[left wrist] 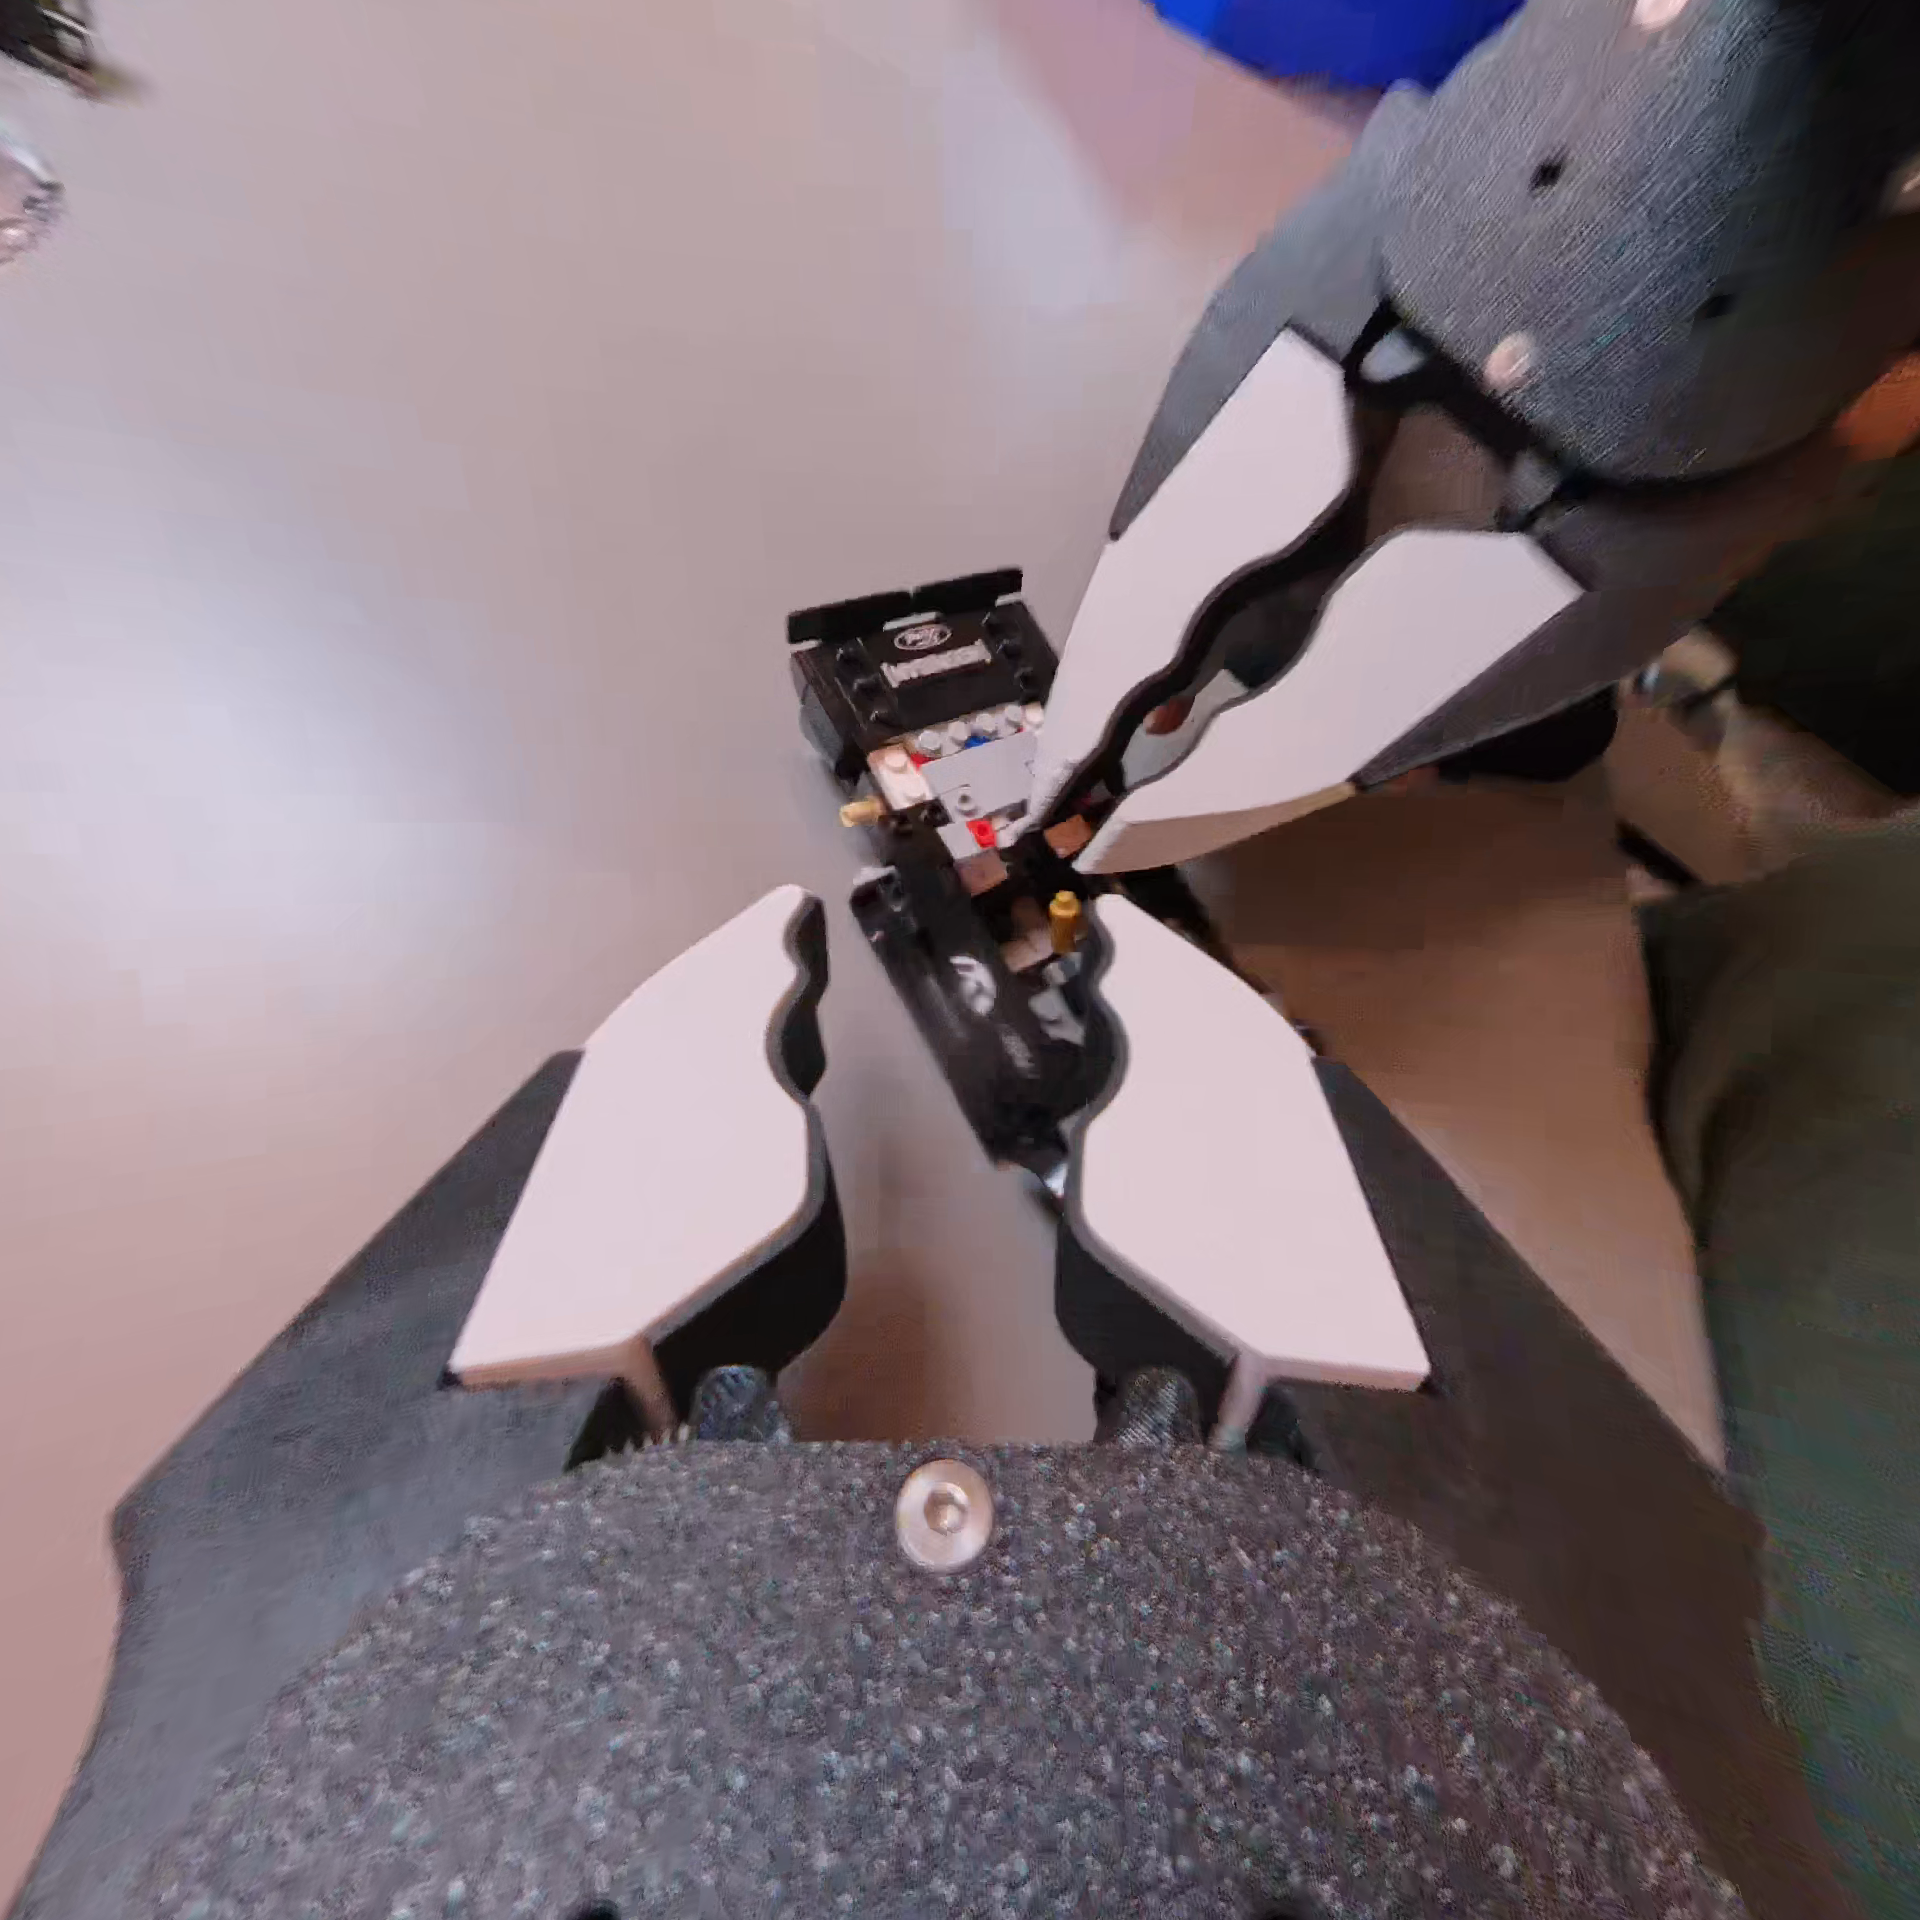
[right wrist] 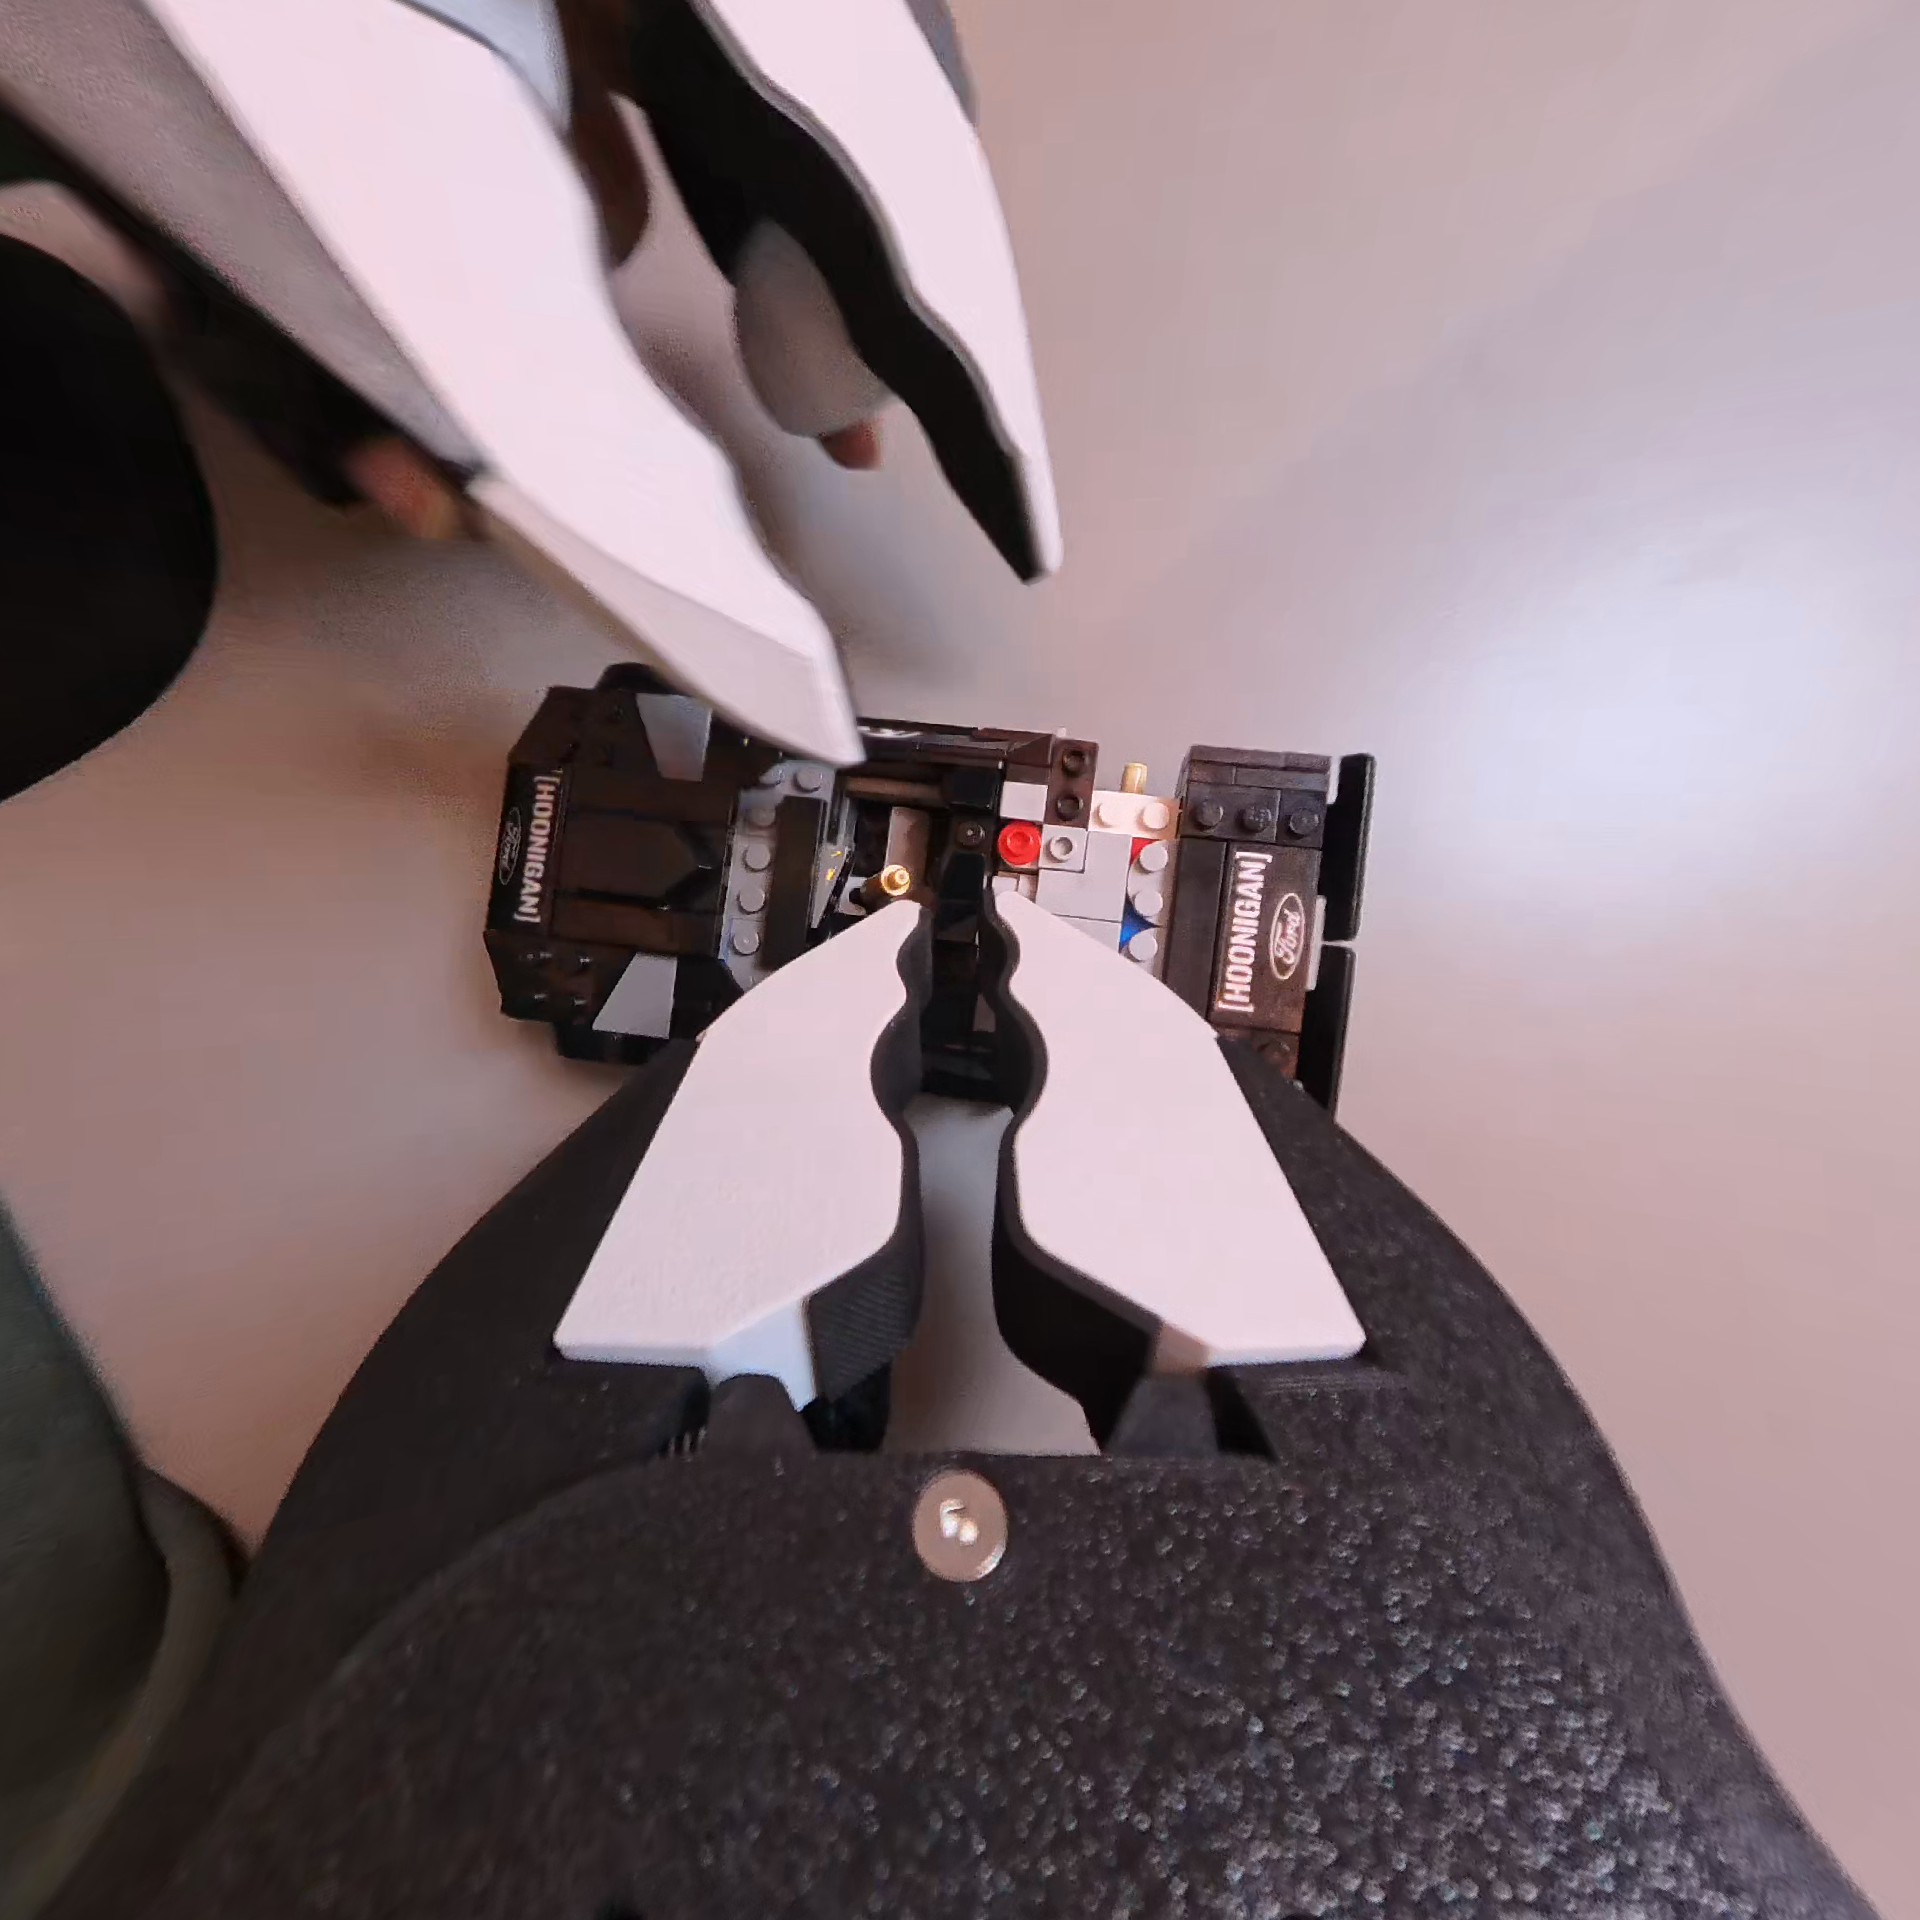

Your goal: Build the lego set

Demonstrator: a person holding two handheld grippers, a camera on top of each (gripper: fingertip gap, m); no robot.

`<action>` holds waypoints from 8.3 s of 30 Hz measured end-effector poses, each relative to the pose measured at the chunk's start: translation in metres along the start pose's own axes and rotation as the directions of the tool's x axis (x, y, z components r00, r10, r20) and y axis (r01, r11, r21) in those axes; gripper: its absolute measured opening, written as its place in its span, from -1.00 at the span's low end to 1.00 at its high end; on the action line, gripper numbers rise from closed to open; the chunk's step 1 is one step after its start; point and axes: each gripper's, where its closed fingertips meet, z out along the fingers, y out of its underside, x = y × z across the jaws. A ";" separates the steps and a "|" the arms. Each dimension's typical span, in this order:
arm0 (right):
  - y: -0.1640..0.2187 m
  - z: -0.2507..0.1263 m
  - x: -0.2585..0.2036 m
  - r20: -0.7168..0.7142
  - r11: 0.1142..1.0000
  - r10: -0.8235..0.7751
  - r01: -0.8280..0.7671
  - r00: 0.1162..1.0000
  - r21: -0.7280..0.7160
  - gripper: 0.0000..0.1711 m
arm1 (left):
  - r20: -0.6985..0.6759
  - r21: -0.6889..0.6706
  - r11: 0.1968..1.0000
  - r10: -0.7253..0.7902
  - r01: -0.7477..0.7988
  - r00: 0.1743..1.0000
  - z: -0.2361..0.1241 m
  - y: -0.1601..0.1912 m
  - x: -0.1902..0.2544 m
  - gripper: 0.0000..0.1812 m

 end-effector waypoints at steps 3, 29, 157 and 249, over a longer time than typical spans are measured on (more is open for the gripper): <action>0.000 0.000 0.001 0.018 1.000 0.005 -0.005 1.000 0.008 -0.90 | -0.056 -0.113 0.992 0.040 -0.046 0.998 0.019 0.011 -0.009 -0.53; -0.003 -0.005 0.012 -0.026 0.996 -0.092 0.092 0.995 0.005 -0.97 | 0.011 -0.032 0.998 0.057 -0.057 0.998 0.037 0.005 -0.004 -0.75; -0.024 -0.006 0.032 0.008 1.000 -0.017 0.017 1.000 -0.024 -1.00 | 0.200 -0.020 0.995 0.102 -0.100 0.975 0.039 0.000 -0.015 -0.77; 0.034 -0.026 0.039 0.175 0.880 -0.440 0.384 0.881 0.281 -0.08 | 0.377 -0.181 0.972 0.209 -0.150 0.902 0.005 0.052 0.014 0.21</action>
